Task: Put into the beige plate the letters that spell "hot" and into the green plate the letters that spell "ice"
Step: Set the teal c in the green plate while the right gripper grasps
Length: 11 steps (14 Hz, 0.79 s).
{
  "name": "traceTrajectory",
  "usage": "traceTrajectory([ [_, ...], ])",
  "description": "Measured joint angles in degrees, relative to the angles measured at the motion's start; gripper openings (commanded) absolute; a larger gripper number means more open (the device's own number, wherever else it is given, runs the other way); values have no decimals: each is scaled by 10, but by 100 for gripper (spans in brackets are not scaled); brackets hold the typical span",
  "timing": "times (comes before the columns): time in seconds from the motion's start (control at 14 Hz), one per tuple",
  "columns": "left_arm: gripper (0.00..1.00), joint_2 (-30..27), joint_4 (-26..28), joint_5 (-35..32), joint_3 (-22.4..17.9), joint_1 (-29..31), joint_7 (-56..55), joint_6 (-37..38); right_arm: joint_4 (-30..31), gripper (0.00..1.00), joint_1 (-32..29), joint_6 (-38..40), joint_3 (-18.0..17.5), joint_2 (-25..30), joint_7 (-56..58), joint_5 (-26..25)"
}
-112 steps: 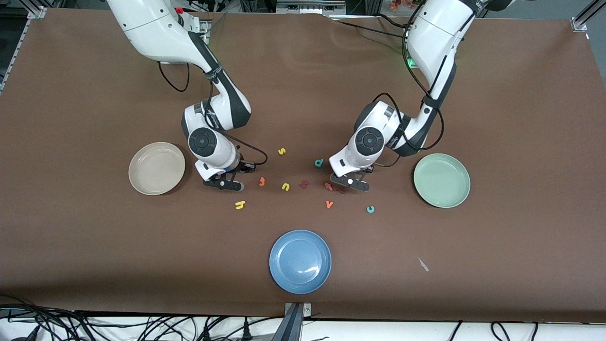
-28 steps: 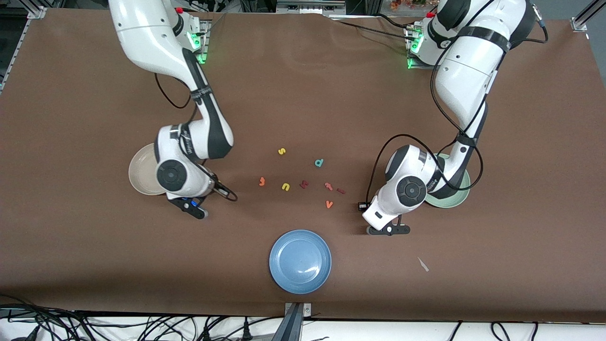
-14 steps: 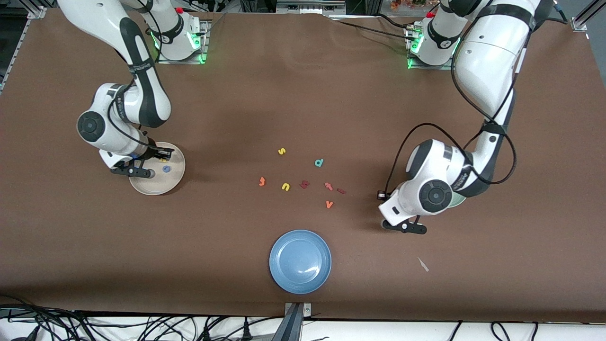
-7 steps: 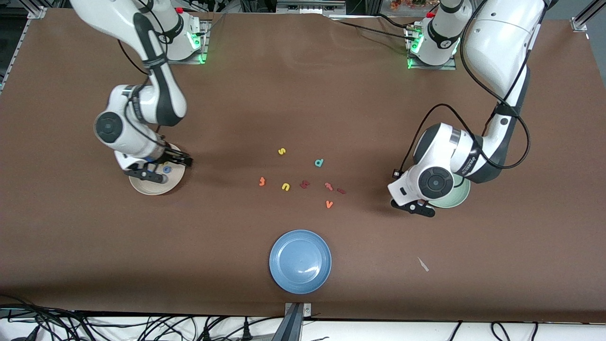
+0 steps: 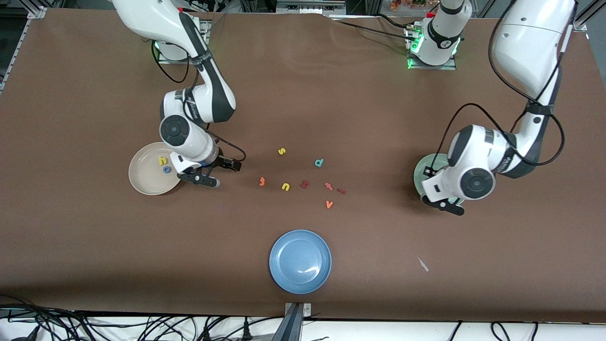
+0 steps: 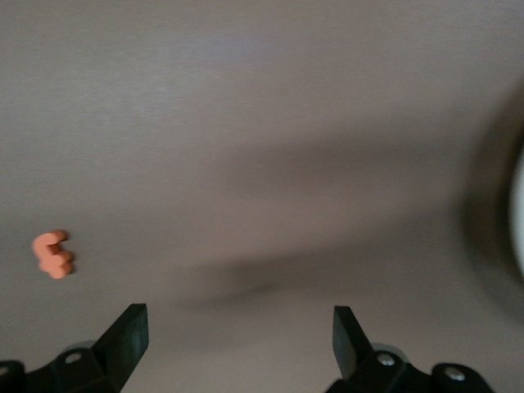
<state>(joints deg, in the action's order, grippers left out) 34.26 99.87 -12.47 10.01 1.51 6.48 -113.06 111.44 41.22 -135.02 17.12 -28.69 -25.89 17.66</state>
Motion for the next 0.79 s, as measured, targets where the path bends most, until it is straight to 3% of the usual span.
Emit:
traceTrajectory([
  [0.14,19,0,37,0,0,27,30,-52,-27,100,4,0,-16,-15,-9,0],
  [0.21,37,0,52,0,0,32,36,-70,-42,100,8,0,-22,-23,-20,0],
  [0.29,87,-1,61,0,1,32,38,-78,-59,100,12,0,-26,-33,-34,0],
  [0.36,100,-2,65,0,3,31,39,-81,-75,100,18,1,-27,-45,-43,0],
  [0.79,100,-30,64,0,28,29,39,-65,-162,99,30,2,-29,-134,-39,0],
])
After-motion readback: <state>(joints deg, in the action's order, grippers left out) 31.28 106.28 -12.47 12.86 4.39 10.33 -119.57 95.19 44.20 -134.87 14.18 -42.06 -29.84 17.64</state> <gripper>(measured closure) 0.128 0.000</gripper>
